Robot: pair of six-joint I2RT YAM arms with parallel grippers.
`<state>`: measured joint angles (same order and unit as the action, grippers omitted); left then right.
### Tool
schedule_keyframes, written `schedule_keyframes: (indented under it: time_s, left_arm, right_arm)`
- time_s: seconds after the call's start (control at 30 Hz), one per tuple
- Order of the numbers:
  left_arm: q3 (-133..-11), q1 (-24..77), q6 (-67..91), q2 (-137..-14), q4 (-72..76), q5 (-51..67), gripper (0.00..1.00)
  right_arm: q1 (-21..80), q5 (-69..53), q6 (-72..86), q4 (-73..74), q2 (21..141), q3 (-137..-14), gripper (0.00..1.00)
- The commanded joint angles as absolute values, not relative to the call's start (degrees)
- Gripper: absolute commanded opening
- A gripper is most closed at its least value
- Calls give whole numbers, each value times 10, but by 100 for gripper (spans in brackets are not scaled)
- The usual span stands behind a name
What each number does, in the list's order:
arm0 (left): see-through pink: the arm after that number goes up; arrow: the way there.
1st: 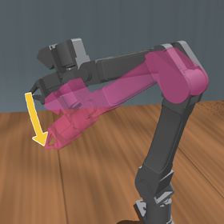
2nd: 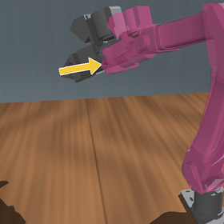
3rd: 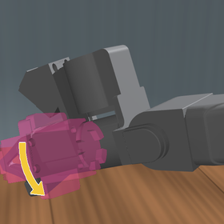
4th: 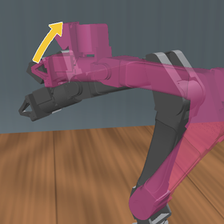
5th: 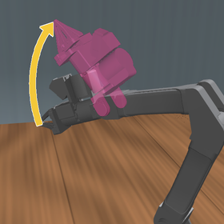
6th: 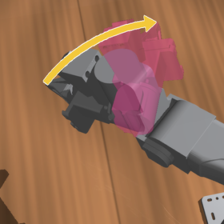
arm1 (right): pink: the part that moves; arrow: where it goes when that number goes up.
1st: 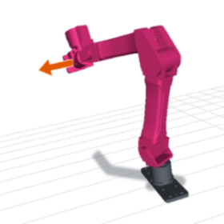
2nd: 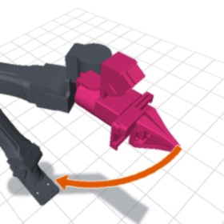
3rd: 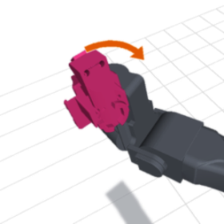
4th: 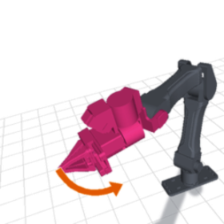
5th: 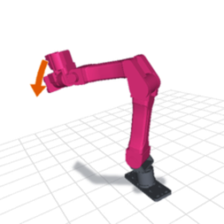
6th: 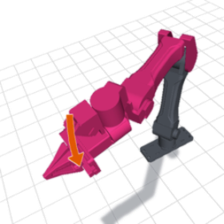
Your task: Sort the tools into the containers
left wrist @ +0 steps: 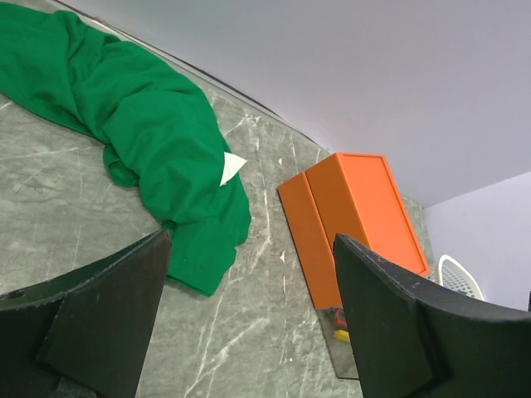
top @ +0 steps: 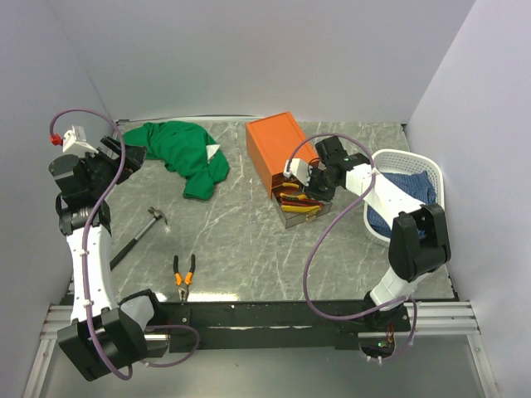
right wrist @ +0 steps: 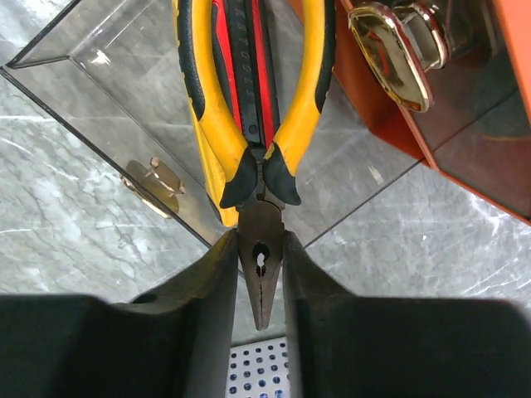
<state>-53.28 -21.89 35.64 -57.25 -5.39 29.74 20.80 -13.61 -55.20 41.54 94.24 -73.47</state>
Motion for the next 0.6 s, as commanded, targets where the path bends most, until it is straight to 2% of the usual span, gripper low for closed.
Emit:
schedule_keyframes:
  time_s: [0.0,0.07,0.17,0.37,0.57]
  left_arm:
    - [-552,-217,353,-575,-36,301,85]
    - [-554,-217,353,-577,-36,304,85]
    - [-555,-217,355,-575,-36,304,85]
    - [-552,-217,355,-563,-50,302,86]
    - [-640,-216,256,-584,-258,266,88]
  right_arm:
    - [207,-130,-530,398,940,-745,41]
    - [207,-158,-519,405,920,-747,54]
    - [215,-198,-491,431,891,-770,59]
    - [300,-266,-458,445,835,-788,61]
    - [443,-279,-438,402,845,-783,62]
